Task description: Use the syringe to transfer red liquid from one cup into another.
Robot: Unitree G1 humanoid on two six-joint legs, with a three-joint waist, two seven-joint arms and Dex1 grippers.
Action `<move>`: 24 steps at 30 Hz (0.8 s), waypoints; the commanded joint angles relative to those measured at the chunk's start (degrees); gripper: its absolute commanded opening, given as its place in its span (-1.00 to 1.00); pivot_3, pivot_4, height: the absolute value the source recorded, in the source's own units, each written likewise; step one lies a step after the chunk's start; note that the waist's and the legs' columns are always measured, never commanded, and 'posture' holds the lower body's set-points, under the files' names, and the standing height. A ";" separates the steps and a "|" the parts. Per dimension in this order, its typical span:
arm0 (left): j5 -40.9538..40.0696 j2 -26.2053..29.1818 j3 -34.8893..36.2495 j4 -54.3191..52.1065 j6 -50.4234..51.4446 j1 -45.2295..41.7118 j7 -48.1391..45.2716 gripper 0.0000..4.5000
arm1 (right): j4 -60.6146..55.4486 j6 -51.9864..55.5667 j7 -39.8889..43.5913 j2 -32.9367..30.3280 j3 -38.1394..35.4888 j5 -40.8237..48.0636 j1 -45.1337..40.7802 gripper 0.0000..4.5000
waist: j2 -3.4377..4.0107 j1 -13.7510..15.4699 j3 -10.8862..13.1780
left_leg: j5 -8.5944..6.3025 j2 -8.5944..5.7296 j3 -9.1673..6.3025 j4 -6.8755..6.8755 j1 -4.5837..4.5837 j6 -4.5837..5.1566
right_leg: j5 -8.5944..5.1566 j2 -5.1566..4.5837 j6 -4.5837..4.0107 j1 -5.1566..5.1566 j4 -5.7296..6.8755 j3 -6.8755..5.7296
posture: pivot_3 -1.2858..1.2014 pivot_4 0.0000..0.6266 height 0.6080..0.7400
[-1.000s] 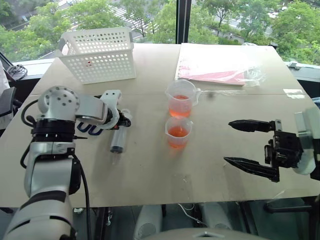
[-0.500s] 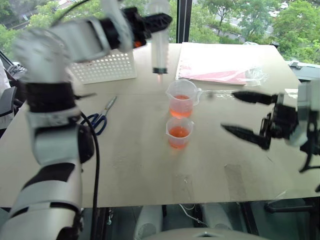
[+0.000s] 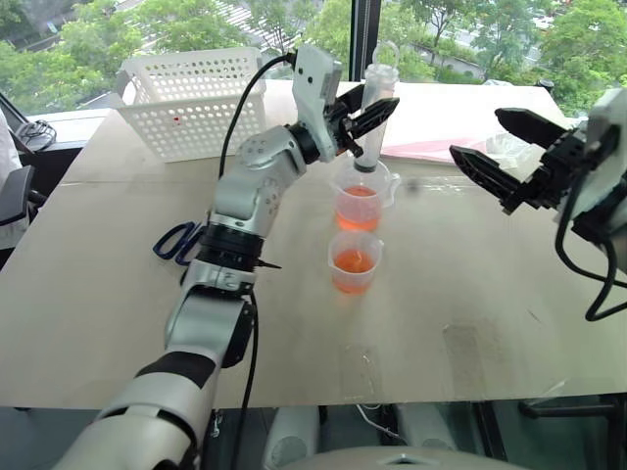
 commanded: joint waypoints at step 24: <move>11.60 -7.88 3.51 8.14 -15.00 7.49 0.36 -0.37 | 25.20 10.82 -2.92 16.33 22.37 -25.08 -33.39 0.44 | 0.05 -0.14 0.01 | -0.01 0.05 -0.09 -0.05 -0.05 0.02 | 0.01 0.05 0.00 -0.07 0.08 -0.11 | 0.03 -0.52 1.00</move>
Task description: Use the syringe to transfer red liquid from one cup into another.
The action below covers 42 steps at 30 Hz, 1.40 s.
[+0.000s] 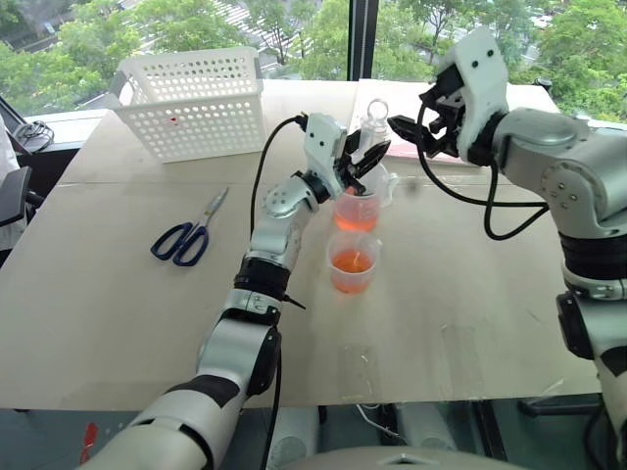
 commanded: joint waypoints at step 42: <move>2.01 -0.91 -0.79 -6.13 5.99 4.70 -1.77 -0.37 | 6.61 -5.73 5.36 8.27 -2.29 -14.60 -11.20 -0.98 | 0.07 -1.16 -0.02 | 0.00 0.00 -0.05 -0.06 0.02 0.00 | 0.00 -0.01 0.00 0.00 0.01 -0.06 | 0.03 -0.52 1.00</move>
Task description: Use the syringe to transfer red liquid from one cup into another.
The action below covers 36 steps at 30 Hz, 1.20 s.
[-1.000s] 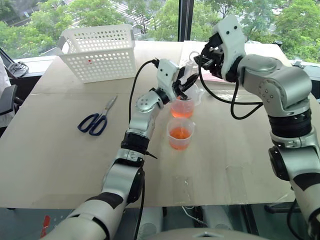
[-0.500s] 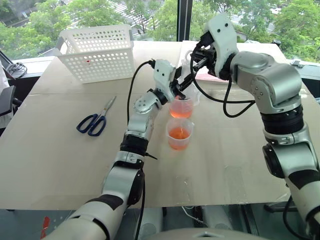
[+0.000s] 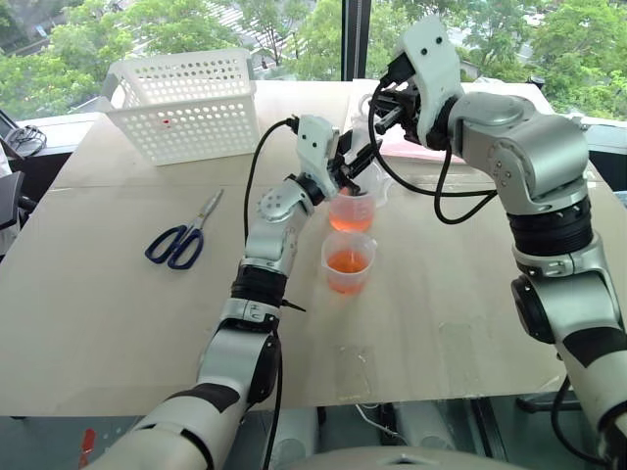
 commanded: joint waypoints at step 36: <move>-2.41 0.56 1.09 -7.38 5.88 0.09 -0.15 -0.37 | -21.34 -11.91 20.88 -11.95 -10.50 9.02 16.27 0.83 | 0.06 0.08 0.04 | -0.01 0.00 -0.04 -0.01 -0.04 0.00 | 0.00 -0.02 0.01 0.03 -0.10 -0.02 | 0.03 -0.52 1.00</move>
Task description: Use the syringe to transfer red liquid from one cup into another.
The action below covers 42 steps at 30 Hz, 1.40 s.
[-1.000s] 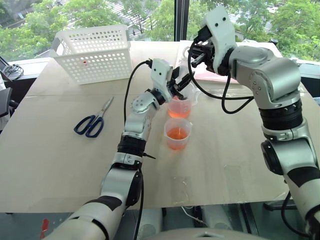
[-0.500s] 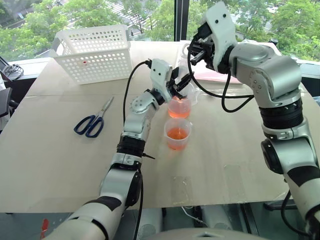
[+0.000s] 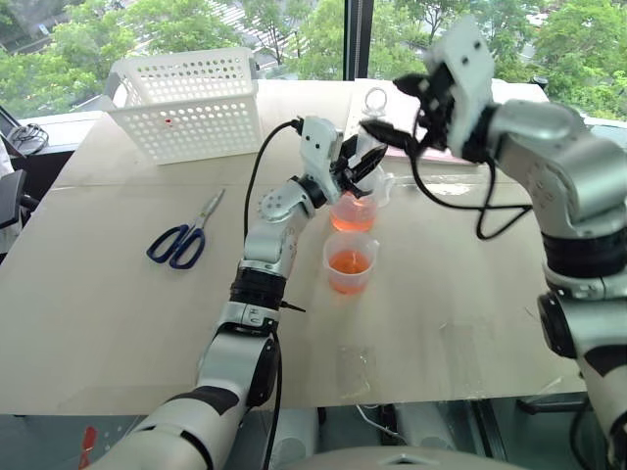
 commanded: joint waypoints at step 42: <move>-31.52 7.94 18.01 -21.80 39.98 -9.49 11.30 -0.37 | -28.30 -5.35 4.78 -16.87 -37.73 29.27 54.79 0.83 | -0.07 0.09 0.07 | 0.01 0.03 -0.08 0.06 0.12 -0.01 | -0.05 0.07 0.07 0.12 -0.01 0.07 | 0.03 -0.52 1.00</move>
